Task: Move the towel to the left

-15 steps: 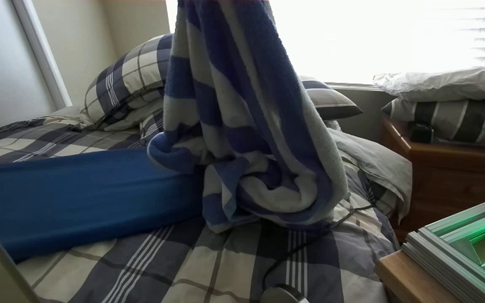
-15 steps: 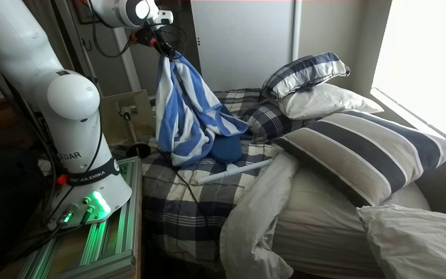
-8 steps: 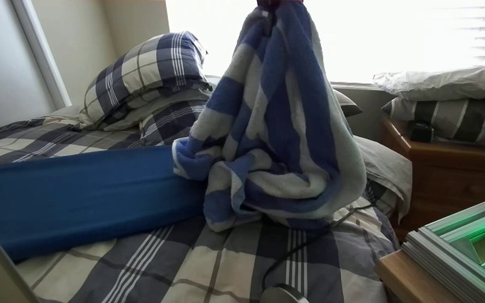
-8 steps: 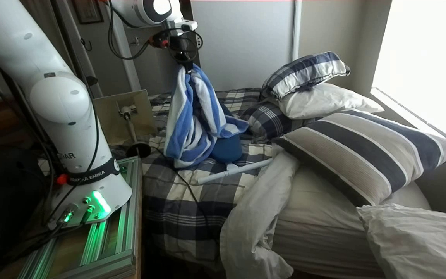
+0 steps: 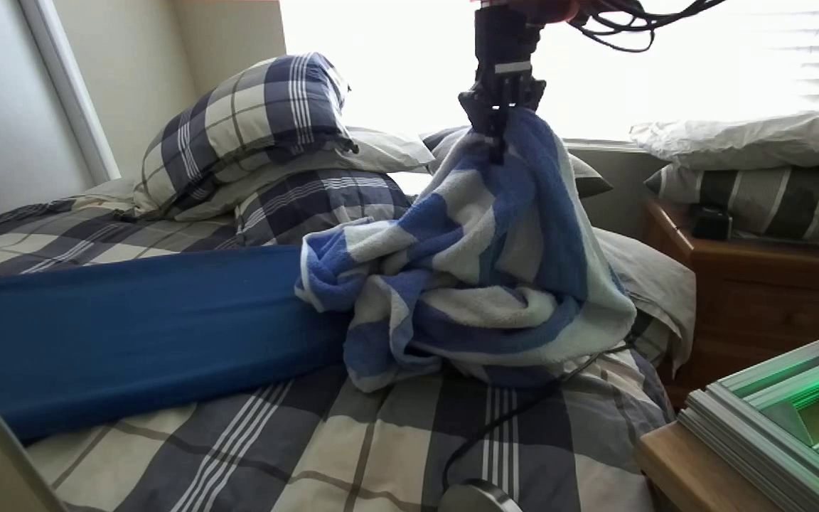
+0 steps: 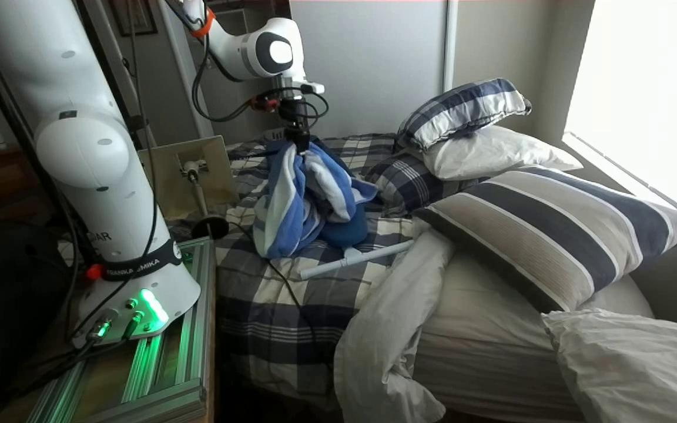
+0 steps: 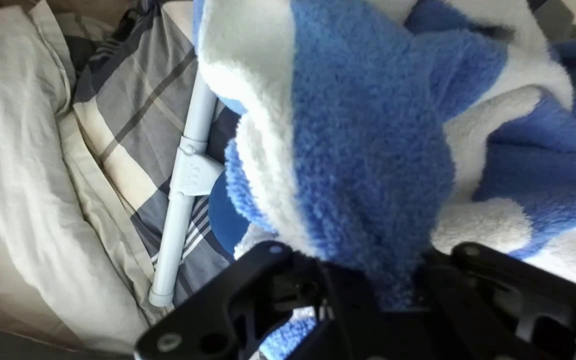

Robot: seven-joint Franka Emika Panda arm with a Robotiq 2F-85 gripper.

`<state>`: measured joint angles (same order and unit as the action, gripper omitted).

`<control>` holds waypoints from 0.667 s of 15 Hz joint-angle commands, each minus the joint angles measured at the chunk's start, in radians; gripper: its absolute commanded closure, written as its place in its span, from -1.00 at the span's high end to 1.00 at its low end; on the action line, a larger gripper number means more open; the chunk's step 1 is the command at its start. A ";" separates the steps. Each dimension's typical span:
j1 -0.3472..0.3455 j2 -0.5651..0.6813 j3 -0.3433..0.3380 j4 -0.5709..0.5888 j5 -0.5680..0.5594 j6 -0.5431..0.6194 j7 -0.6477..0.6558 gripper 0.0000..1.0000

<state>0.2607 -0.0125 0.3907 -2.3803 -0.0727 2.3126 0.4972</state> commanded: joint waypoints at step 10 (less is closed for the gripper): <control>0.247 0.589 -0.207 0.566 -0.480 0.225 0.186 -0.94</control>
<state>0.4423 0.4089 0.2236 -2.0029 -0.5524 2.5171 0.7023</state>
